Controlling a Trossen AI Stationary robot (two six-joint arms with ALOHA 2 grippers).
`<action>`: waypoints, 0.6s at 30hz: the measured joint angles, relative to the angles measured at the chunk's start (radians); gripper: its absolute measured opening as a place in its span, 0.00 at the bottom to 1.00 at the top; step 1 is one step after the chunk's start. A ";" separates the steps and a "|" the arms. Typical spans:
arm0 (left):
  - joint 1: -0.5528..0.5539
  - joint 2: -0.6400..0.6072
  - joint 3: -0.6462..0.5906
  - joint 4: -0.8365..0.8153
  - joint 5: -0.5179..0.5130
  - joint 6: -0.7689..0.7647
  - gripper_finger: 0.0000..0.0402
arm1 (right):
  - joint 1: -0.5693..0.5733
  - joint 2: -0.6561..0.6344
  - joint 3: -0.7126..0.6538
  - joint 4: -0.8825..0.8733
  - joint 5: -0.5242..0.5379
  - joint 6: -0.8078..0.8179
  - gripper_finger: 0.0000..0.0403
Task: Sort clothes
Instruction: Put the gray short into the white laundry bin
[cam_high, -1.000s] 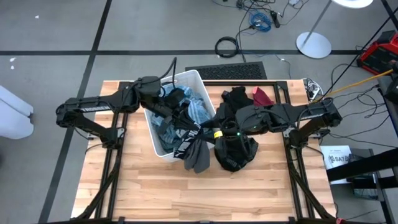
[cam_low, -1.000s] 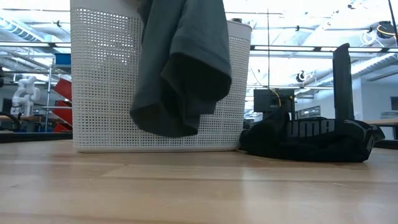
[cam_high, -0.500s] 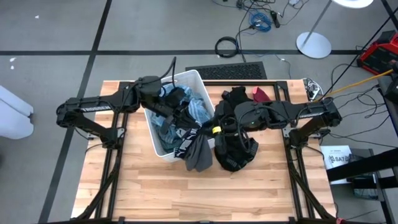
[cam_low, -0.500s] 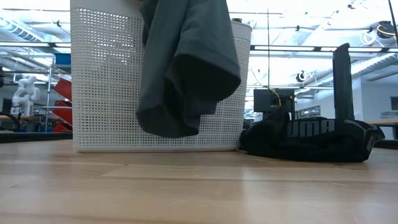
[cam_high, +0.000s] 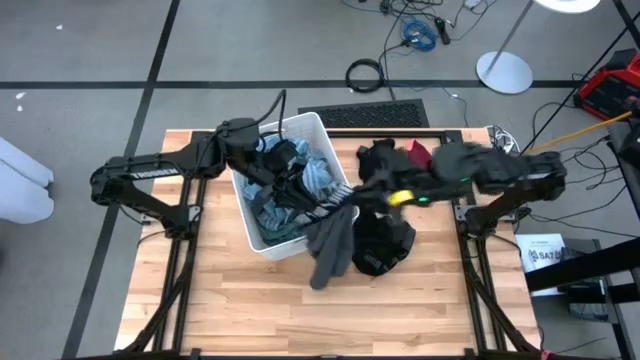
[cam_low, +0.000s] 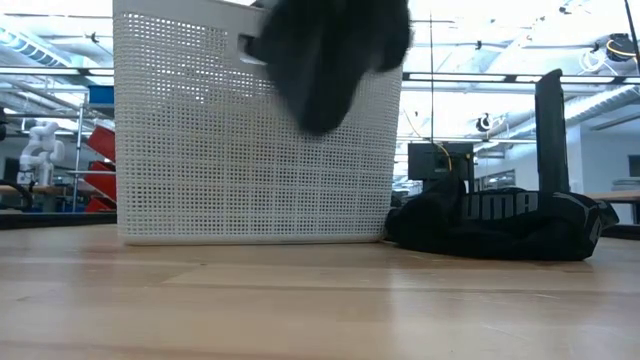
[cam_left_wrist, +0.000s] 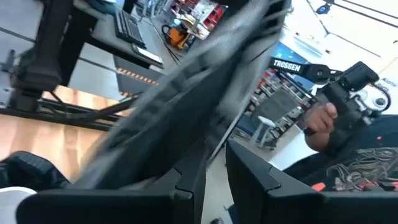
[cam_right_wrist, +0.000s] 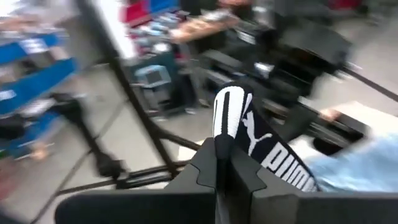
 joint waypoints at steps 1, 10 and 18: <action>0.003 0.000 0.000 0.001 0.000 0.001 0.18 | 0.008 -0.011 0.008 0.002 -0.031 -0.017 0.00; 0.016 0.000 0.000 0.036 0.014 0.074 0.18 | 0.085 -0.118 0.023 0.007 -0.053 -0.106 0.00; -0.022 -0.001 0.000 -0.076 -0.055 0.275 0.18 | 0.097 -0.173 0.023 0.007 0.028 -0.118 0.00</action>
